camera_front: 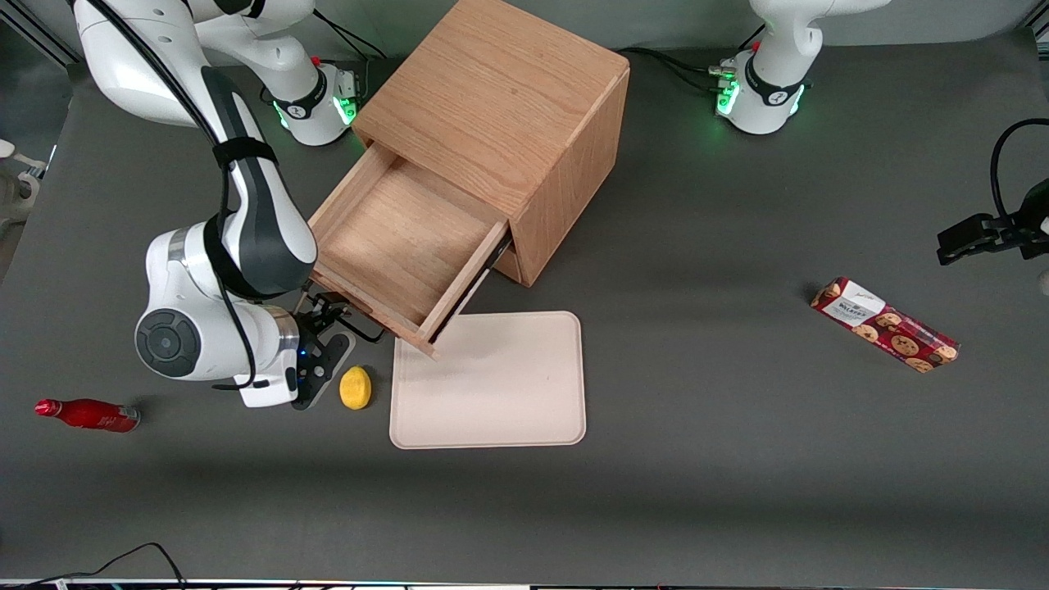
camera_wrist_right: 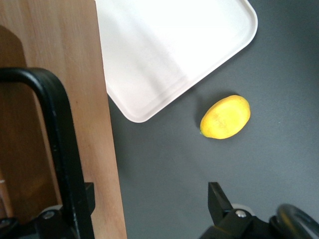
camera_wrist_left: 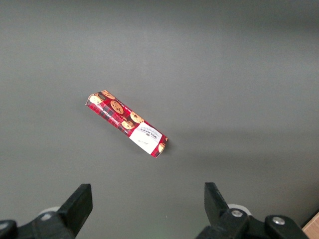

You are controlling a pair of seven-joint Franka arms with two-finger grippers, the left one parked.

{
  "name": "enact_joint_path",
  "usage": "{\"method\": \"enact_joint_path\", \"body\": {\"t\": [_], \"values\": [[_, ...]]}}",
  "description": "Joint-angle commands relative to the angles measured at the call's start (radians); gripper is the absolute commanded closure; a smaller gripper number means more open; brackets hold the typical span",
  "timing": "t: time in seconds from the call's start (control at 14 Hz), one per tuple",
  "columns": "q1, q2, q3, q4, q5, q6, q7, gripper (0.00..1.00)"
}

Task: Open upper drawer
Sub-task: 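Pull the handle outward with the right gripper, sliding the drawer open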

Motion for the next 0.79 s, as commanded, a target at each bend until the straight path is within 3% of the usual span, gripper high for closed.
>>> {"method": "enact_joint_path", "body": {"t": [0.0,0.71], "values": [[-0.001,0.030,-0.008,0.041,-0.013,-0.008,-0.038,0.00],[0.003,-0.044,-0.008,0.104,-0.010,-0.086,0.000,0.00]]}}
